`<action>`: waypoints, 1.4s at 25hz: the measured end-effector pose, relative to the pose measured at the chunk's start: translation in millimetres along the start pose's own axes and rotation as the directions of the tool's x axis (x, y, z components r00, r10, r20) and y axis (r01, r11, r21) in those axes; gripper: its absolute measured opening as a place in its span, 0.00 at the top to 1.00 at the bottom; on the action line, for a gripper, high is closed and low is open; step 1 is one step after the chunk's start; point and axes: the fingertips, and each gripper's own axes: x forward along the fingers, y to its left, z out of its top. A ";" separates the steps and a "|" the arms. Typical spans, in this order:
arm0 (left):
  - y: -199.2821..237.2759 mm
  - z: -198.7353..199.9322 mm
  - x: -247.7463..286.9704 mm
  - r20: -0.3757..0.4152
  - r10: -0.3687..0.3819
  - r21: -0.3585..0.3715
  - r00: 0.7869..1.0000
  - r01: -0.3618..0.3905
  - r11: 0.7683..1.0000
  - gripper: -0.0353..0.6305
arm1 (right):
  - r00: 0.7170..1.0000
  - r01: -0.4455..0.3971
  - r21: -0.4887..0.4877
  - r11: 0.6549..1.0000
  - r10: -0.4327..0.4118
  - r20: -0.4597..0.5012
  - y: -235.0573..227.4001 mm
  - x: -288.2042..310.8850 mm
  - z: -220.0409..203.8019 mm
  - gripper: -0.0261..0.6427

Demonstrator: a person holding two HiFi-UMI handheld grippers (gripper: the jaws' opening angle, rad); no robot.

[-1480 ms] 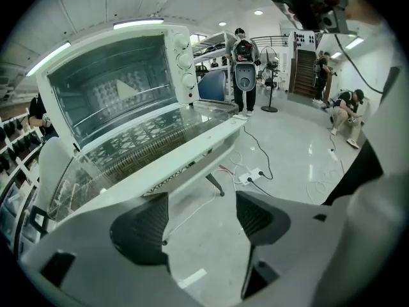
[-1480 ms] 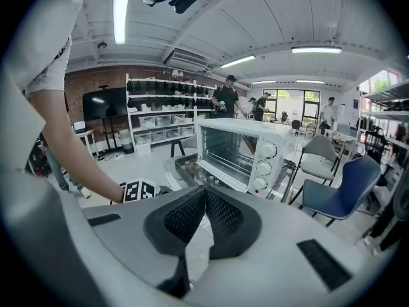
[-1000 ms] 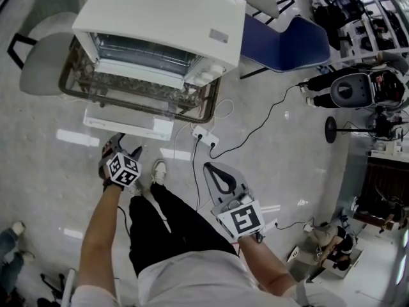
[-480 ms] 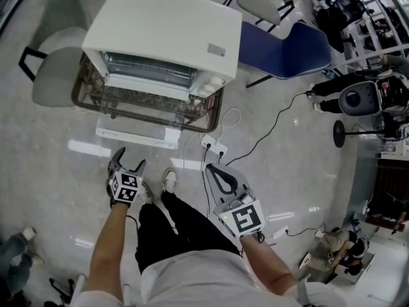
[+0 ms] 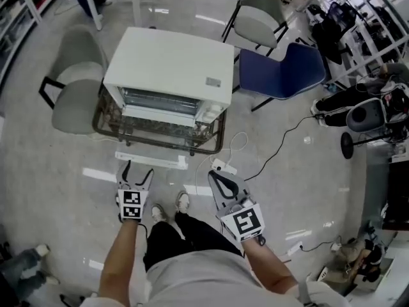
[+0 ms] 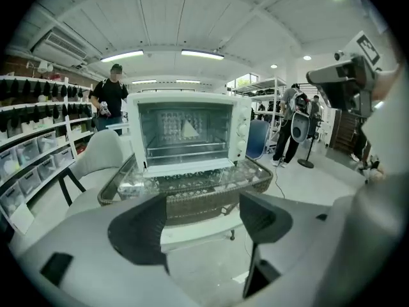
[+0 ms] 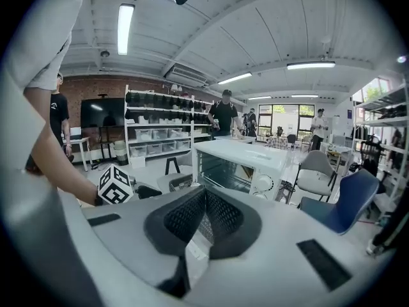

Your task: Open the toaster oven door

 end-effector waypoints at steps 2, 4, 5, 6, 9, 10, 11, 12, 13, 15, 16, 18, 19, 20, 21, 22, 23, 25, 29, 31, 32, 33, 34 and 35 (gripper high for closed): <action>5.5 18.9 -3.5 0.034 0.003 0.004 0.999 -0.004 1.000 0.41 | 1.000 0.010 -0.005 1.000 -0.010 0.016 -1.1 -2.0 5.8 0.93; 12.9 40.0 -9.9 0.071 0.010 -0.001 0.997 -0.010 1.000 0.41 | 0.999 0.020 -0.008 1.000 -0.020 0.033 -1.9 -4.9 14.0 0.93; 17.0 52.4 -15.1 0.093 0.015 -0.006 0.996 -0.014 1.000 0.41 | 0.999 0.026 -0.007 1.000 -0.026 0.043 -2.1 -6.7 20.1 0.93; 21.4 65.0 -21.2 0.116 0.020 -0.012 0.993 -0.019 1.000 0.41 | 0.998 0.032 -0.005 0.999 -0.032 0.053 -2.0 -8.6 26.6 0.93; 36.0 97.9 -41.3 0.192 0.043 -0.033 0.980 -0.037 0.999 0.41 | 0.995 0.046 -0.001 0.999 -0.046 0.083 0.0 -12.4 43.2 0.93; 40.3 109.6 -49.2 0.219 0.051 -0.042 0.974 -0.043 0.998 0.41 | 0.994 0.050 0.001 0.999 -0.050 0.095 0.7 -13.9 48.6 0.93; 44.0 122.0 -57.8 0.247 0.058 -0.049 0.967 -0.048 0.998 0.41 | 0.993 0.054 0.003 0.999 -0.054 0.107 1.4 -15.5 54.3 0.93; 47.8 133.9 -66.6 0.275 0.064 -0.054 0.959 -0.051 0.997 0.41 | 0.991 0.059 0.004 0.998 -0.059 0.117 2.3 -17.0 59.9 0.93; 51.5 144.6 -75.5 0.303 0.070 -0.056 0.950 -0.055 0.997 0.41 | 0.990 0.063 0.004 0.998 -0.063 0.127 3.3 -18.5 64.9 0.93; 57.1 167.2 -94.2 0.366 0.080 -0.058 0.927 -0.063 0.996 0.42 | 0.987 0.070 0.003 0.998 -0.070 0.143 4.3 -21.5 73.0 0.93; 59.6 180.2 -103.4 0.400 0.085 -0.057 0.913 -0.068 0.996 0.45 | 0.986 0.074 0.004 0.997 -0.074 0.150 3.5 -22.6 76.9 0.93; 66.1 206.8 -118.6 0.460 0.095 -0.055 0.883 -0.079 0.995 0.57 | 0.983 0.083 0.010 0.996 -0.084 0.163 0.2 -21.9 85.3 0.93; 70.0 219.4 -125.1 0.485 0.100 -0.053 0.869 -0.086 0.995 0.59 | 0.982 0.086 0.012 0.996 -0.087 0.169 -1.0 -20.5 89.7 0.93; 73.9 231.7 -131.6 0.506 0.107 -0.047 0.856 -0.097 0.994 0.61 | 0.980 0.088 0.012 0.996 -0.089 0.175 -1.7 -19.2 94.1 0.93; 77.2 244.6 -138.7 0.524 0.115 -0.039 0.844 -0.112 0.993 0.64 | 0.979 0.090 0.010 0.996 -0.090 0.182 -2.7 -18.8 98.9 0.93; 79.7 258.4 -146.3 0.543 0.124 -0.029 0.831 -0.129 0.991 0.68 | 0.978 0.091 0.006 0.996 -0.091 0.190 -4.5 -19.3 104.4 0.93; 81.3 272.7 -154.1 0.562 0.130 -0.018 0.817 -0.145 0.989 0.73 | 0.976 0.093 0.003 0.996 -0.092 0.198 -7.4 -20.9 110.4 0.93; 83.0 298.4 -169.1 0.599 0.133 -0.001 0.790 -0.165 0.986 0.81 | 0.972 0.098 0.000 0.995 -0.095 0.213 -14.2 -24.9 121.3 0.93; 85.9 330.7 -193.3 0.647 0.124 0.003 0.752 -0.166 0.986 0.88 | 0.967 0.094 0.034 0.995 -0.099 0.235 -23.1 -29.3 137.0 0.93; 86.3 341.9 -204.4 0.654 0.121 0.010 0.746 -0.169 0.986 0.91 | 0.962 0.083 0.069 0.994 -0.098 0.254 -26.9 -31.8 147.9 0.93; 86.5 347.2 -210.9 0.658 0.120 0.010 0.744 -0.168 0.986 0.92 | 0.959 0.081 0.082 0.993 -0.100 0.265 -29.3 -33.3 153.8 0.93; 87.0 352.4 -218.1 0.663 0.120 0.007 0.739 -0.166 0.986 0.92 | 0.956 0.080 0.090 0.993 -0.102 0.276 -31.9 -34.7 159.5 0.93; 88.0 357.1 -225.9 0.669 0.120 0.005 0.734 -0.166 0.986 0.92 | 0.952 0.081 0.094 0.992 -0.105 0.287 -34.7 -35.7 164.9 0.93; 89.6 361.1 -233.6 0.676 0.122 0.003 0.727 -0.169 0.986 0.92 | 0.948 0.084 0.094 0.992 -0.108 0.299 -37.7 -36.1 169.6 0.93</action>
